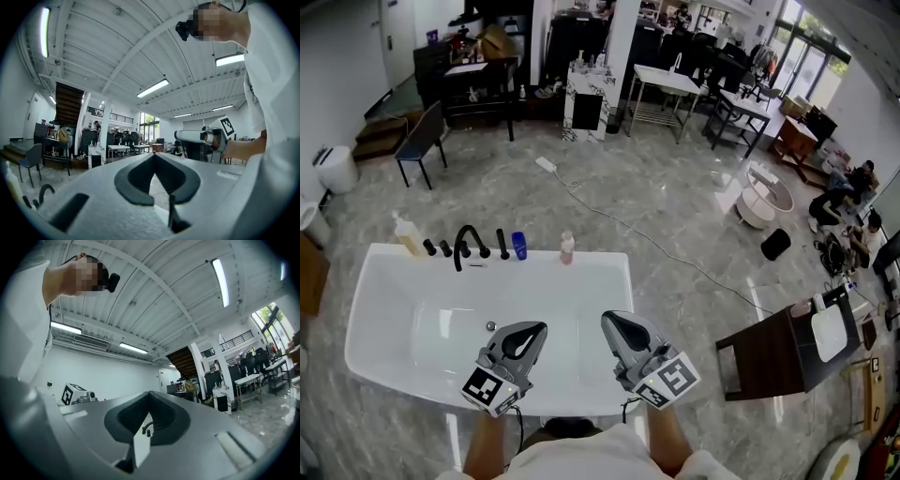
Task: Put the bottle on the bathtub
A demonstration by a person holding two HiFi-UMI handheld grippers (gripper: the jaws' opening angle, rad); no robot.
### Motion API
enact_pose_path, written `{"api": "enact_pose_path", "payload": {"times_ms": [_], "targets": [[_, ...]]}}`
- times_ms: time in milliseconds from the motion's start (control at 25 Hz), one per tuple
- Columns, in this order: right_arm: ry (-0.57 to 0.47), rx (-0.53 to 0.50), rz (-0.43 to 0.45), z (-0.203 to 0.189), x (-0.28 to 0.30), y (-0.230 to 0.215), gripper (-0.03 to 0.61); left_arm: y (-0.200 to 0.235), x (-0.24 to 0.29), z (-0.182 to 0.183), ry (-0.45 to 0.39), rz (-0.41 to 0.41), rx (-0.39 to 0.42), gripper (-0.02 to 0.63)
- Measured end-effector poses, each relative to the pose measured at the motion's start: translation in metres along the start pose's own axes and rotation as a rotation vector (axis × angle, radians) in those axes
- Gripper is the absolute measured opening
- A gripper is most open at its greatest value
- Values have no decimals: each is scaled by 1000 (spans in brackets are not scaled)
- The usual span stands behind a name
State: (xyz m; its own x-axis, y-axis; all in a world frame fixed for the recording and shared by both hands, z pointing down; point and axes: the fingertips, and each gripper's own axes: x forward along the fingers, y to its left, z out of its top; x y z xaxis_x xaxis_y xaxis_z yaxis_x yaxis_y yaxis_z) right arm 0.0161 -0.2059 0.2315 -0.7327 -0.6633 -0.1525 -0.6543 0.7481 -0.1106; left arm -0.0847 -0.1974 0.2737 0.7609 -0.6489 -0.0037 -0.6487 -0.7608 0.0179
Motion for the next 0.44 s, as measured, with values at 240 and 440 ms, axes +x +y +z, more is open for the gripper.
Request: {"api": "enact_pose_path", "payload": {"times_ms": [240, 440], "targets": [[23, 26, 11, -10, -3, 1, 8, -2, -1, -8, 13, -3, -18, 3], [-9, 28, 19, -1, -3, -2, 8, 0, 2, -2, 12, 6, -2, 3]]}}
